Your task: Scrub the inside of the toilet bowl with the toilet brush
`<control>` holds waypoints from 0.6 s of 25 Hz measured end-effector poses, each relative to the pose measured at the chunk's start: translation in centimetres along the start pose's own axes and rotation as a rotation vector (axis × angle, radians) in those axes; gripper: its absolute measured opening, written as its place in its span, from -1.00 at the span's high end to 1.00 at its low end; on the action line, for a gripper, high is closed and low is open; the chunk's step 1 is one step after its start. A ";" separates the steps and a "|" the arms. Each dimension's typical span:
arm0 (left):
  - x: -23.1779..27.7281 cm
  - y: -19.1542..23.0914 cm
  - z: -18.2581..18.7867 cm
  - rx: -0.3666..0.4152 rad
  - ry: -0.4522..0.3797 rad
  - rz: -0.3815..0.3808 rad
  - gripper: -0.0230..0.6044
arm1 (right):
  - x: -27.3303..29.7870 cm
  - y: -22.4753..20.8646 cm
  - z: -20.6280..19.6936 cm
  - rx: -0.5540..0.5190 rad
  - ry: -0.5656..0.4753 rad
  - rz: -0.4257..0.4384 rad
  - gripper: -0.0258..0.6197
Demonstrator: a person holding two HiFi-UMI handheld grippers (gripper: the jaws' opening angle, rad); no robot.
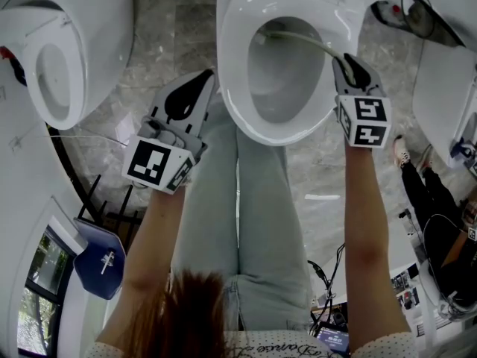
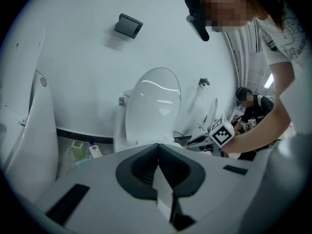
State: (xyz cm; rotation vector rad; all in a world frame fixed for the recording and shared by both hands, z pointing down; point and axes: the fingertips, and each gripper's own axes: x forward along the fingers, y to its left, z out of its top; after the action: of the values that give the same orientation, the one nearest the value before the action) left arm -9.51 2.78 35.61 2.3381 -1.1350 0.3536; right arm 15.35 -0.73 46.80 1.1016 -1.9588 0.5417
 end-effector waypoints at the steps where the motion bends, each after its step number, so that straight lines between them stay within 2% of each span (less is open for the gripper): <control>1: 0.0 0.0 0.0 -0.001 0.001 -0.002 0.92 | 0.1 -0.3 0.0 0.000 0.000 -0.002 0.63; 12: 0.5 0.5 -0.1 0.002 0.014 0.010 0.92 | 0.7 -3.4 0.3 0.038 0.003 -0.060 0.63; 15: 0.8 0.4 -0.1 -0.002 0.015 0.005 0.92 | 0.6 -3.8 0.1 0.021 0.012 -0.080 0.63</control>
State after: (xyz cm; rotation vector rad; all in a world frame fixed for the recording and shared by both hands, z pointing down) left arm -9.37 2.10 36.18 2.3276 -1.1342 0.3716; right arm 18.39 -3.11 47.21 1.1819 -1.8944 0.5254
